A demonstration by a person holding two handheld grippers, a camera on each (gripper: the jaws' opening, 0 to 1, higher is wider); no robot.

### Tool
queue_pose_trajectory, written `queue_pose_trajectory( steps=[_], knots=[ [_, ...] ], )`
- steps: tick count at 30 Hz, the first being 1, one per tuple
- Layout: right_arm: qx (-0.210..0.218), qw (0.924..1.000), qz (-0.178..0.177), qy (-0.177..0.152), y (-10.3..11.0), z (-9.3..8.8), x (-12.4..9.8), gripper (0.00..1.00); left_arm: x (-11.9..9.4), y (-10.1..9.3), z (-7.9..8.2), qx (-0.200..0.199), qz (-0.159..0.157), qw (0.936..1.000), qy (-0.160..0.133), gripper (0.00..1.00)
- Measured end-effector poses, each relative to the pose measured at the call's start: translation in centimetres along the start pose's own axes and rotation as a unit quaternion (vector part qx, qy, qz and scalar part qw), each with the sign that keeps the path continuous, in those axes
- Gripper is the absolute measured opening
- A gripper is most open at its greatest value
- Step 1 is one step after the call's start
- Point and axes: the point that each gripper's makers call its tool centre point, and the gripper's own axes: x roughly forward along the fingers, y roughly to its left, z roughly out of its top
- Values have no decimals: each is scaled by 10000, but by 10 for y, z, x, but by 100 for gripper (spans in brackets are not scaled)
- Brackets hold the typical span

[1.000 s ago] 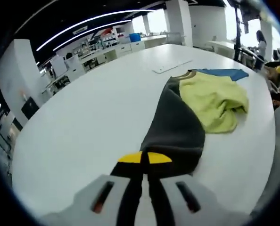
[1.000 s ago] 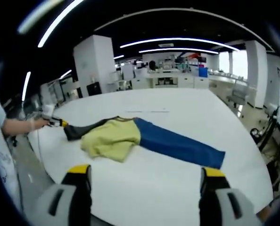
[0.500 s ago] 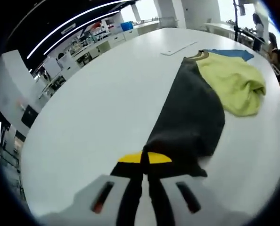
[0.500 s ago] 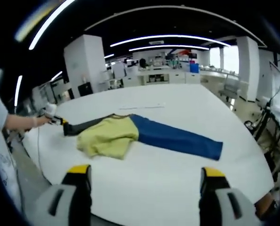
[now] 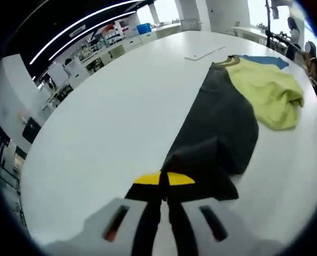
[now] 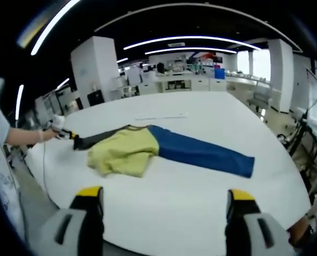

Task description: Fold the garment on the visible template until the final outline fits inside the template.

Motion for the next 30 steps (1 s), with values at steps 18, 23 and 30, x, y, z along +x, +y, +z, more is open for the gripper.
queue_pose_trajectory(
  steps=[18,23,30],
  knots=[
    [-120,9998,182,25,12,3,8,96,-21,-10,-7,-570,-281,9972,-406,44],
    [-130,9998,164,50,15,0,5,96,-17,-15,-22,-914,-310,9949,-295,41],
    [-101,9999,83,85,12,-2,1,96,-2,-9,-32,-1230,-365,9912,-315,33]
  ],
)
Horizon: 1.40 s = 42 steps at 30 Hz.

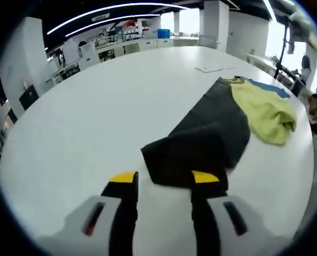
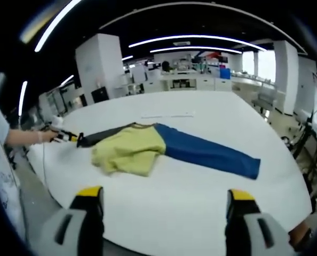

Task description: Fold the garment on the visible template until the final outline fits inside the template.

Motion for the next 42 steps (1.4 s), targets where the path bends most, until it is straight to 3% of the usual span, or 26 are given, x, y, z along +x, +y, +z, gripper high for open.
queue_pose_trajectory(
  steps=[5,13,22,32,33,38,42],
  knots=[
    [-10,10000,-44,21,1,0,-2,96,2,-8,-2,-60,-27,10000,65,26],
    [26,10000,-73,44,1,-3,-1,96,-1,-9,-1,-66,-54,9999,74,1],
    [-18,10000,5,-10,5,1,2,97,-12,15,0,-193,-47,9998,11,0],
    [-16,10000,43,-7,7,0,5,96,-29,38,-5,390,158,9988,261,0],
    [-32,10000,47,1,7,0,5,96,-30,37,-8,458,174,9980,392,0],
    [-43,10000,72,43,8,-3,6,96,-31,49,-17,1462,387,9847,866,0],
    [-23,9999,59,80,8,-6,6,96,-22,44,-18,1563,378,9821,985,0]
  ],
)
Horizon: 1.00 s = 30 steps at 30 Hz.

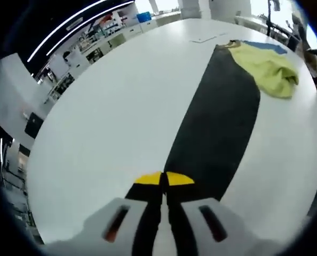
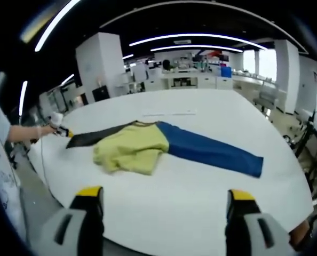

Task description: Fold the garment on the visible template until the final outline fits inside the template.

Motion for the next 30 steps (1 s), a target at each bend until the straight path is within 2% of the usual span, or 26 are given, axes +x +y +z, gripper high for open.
queue_pose_trajectory(
  steps=[1,7,12,13,14,17,19,22,25,30],
  knots=[
    [-7,10000,-6,8,0,0,0,96,5,2,-4,76,26,9999,74,0],
    [-23,10000,-46,47,-3,-1,-2,96,3,6,-8,148,102,9996,224,0],
    [35,10000,-34,52,-1,-4,1,96,4,6,-5,-391,-62,9992,-71,0],
    [29,10000,-24,64,0,-4,1,96,0,4,0,-553,-69,9983,-146,4],
    [20,10000,-15,69,1,-5,2,96,0,6,0,-615,-35,9979,-189,13],
    [10,10000,5,83,2,-6,5,96,1,7,-9,-808,-21,9964,-245,33],
    [6,10000,20,73,3,-5,5,96,-1,0,-9,-938,-100,9952,-274,36],
    [-1,10000,36,65,4,-5,7,96,-5,-8,-17,-1270,-184,9914,-270,34],
    [-2,10000,57,60,5,-4,8,96,-3,-1,-30,-1538,-215,9875,-252,29],
    [-25,10000,74,23,5,-1,7,96,-8,1,-39,-1791,-155,9831,-342,24]
  ],
)
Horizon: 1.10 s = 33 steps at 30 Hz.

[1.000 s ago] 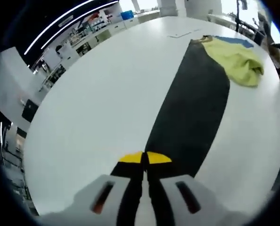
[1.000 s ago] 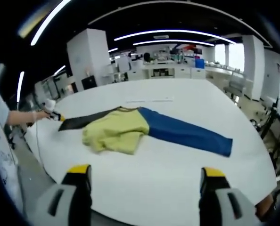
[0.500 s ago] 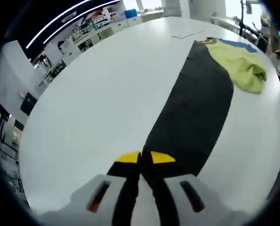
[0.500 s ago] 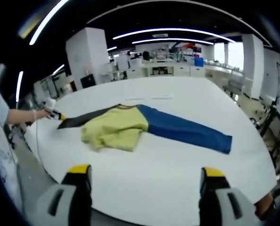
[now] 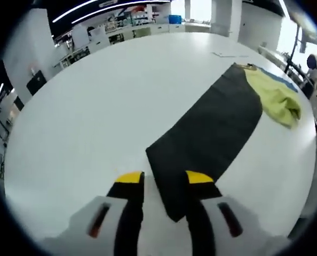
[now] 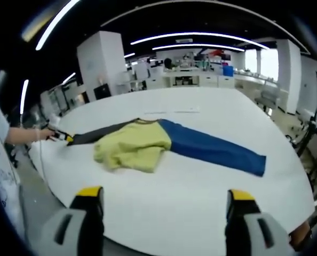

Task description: Fold the garment on the visible template until the final outline fits inside the template.

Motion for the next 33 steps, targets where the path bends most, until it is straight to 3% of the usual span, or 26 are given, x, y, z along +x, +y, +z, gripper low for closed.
queue_pose_trajectory(
  steps=[7,10,11,14,19,23,27,33],
  knots=[
    [-9,10000,-8,-20,-1,0,-1,96,1,-3,-7,-191,13,9998,-37,17],
    [-7,10000,-13,-29,0,0,-2,96,-7,-5,-1,-65,165,9998,-87,0],
    [-6,10000,-18,-30,0,-1,-3,96,-6,-3,10,150,265,9989,-370,0],
    [26,10000,-32,-34,-1,-2,-4,96,-9,-12,14,589,341,9970,-376,0],
    [39,10000,-40,-34,0,-3,-4,96,-6,-42,15,944,106,9947,-385,0],
    [26,10000,-29,-22,-1,-4,-4,96,3,-45,19,960,-47,9944,-435,3],
    [32,10000,-39,-39,-1,-4,-6,96,2,-54,20,943,-72,9946,-421,15],
    [58,10000,-72,-25,-4,-7,-8,96,-2,-48,23,653,-101,9962,-576,12]
  ],
)
